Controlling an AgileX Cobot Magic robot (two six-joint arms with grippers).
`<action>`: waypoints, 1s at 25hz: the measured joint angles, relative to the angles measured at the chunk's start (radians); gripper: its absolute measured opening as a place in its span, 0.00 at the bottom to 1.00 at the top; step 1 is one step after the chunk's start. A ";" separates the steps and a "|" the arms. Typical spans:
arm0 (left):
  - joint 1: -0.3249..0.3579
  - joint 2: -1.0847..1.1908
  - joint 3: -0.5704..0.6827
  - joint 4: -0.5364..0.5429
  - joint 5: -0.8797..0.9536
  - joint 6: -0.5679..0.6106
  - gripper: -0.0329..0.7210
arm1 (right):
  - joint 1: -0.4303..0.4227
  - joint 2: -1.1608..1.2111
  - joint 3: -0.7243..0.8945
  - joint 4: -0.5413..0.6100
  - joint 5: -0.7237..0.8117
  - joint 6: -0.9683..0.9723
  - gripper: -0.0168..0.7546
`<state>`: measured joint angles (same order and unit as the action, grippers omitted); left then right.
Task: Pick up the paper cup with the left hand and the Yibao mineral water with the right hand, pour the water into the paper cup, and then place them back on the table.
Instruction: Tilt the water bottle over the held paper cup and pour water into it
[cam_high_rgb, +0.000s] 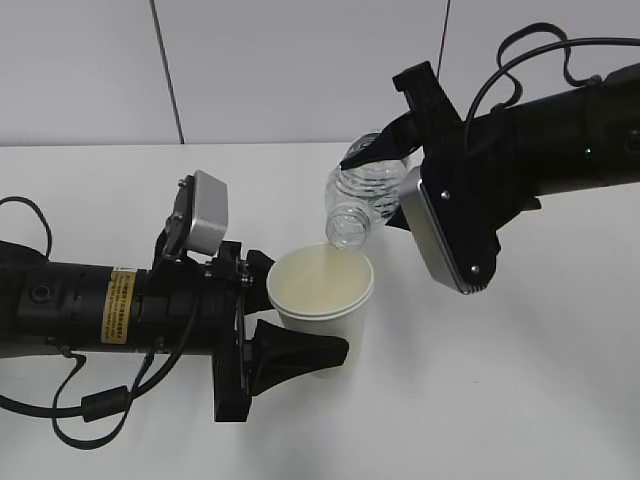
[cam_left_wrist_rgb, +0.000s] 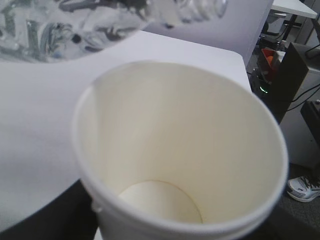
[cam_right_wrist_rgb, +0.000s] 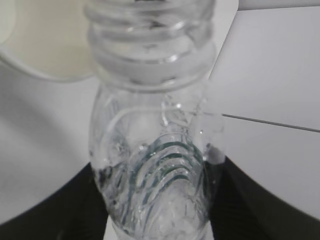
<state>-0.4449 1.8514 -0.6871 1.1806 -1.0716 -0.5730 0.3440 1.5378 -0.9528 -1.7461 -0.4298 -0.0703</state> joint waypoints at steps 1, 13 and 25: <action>0.000 0.000 0.000 0.000 0.000 0.000 0.62 | 0.000 0.000 0.000 0.000 0.000 -0.005 0.58; 0.000 0.000 0.000 -0.001 0.002 -0.007 0.62 | 0.000 0.000 0.000 0.000 0.000 -0.082 0.58; 0.000 0.000 0.000 -0.002 0.005 -0.011 0.62 | 0.000 0.000 -0.062 -0.005 0.000 -0.108 0.58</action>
<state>-0.4449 1.8514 -0.6871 1.1788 -1.0663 -0.5842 0.3440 1.5378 -1.0147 -1.7506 -0.4298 -0.1780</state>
